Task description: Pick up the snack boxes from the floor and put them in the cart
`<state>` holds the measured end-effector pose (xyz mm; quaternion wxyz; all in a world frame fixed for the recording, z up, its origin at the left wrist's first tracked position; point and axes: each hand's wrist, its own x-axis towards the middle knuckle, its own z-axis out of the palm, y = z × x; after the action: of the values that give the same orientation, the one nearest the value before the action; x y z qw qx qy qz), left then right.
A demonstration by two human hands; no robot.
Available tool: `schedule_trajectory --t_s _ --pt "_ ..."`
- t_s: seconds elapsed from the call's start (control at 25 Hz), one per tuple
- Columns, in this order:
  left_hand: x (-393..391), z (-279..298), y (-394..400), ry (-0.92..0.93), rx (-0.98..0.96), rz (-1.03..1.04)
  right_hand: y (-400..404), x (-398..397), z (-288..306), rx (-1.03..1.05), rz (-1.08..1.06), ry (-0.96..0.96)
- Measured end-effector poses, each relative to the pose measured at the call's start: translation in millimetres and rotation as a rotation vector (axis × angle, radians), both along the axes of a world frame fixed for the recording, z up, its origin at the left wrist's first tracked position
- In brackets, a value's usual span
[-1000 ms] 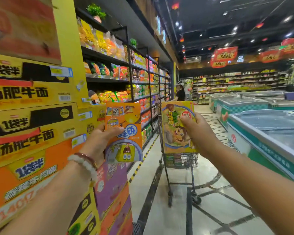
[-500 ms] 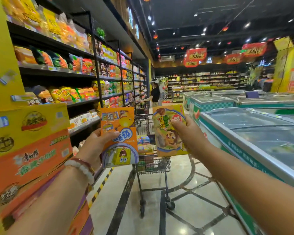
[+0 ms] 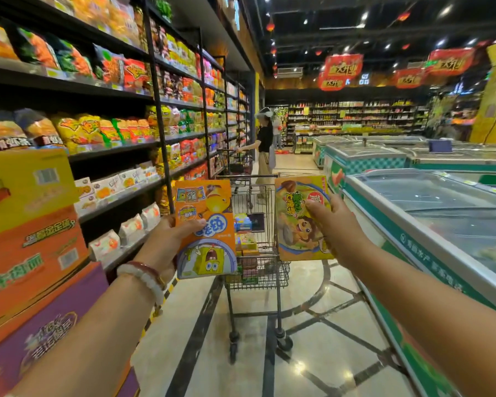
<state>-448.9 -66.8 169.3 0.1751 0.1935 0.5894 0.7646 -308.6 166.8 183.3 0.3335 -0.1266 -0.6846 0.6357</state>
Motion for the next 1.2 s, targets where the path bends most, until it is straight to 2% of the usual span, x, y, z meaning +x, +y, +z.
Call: schedule_trajectory --t_s 0.36,0.6,1.2 --pt "-154.9 -14.5 64.8 -0.026 0.004 -0.096 50.4 -142.6 -13.6 -0.013 -0.052 -0.042" --pt "-221.7 -39.2 115.7 -0.08 0.021 -0.156 91.8 -208.6 -35.7 -0.042 -0.081 -0.086" --pt "-384.1 -69.8 269.4 -0.074 0.001 -0.142 251.1 -377.5 -56.9 -0.027 0.078 -0.118"
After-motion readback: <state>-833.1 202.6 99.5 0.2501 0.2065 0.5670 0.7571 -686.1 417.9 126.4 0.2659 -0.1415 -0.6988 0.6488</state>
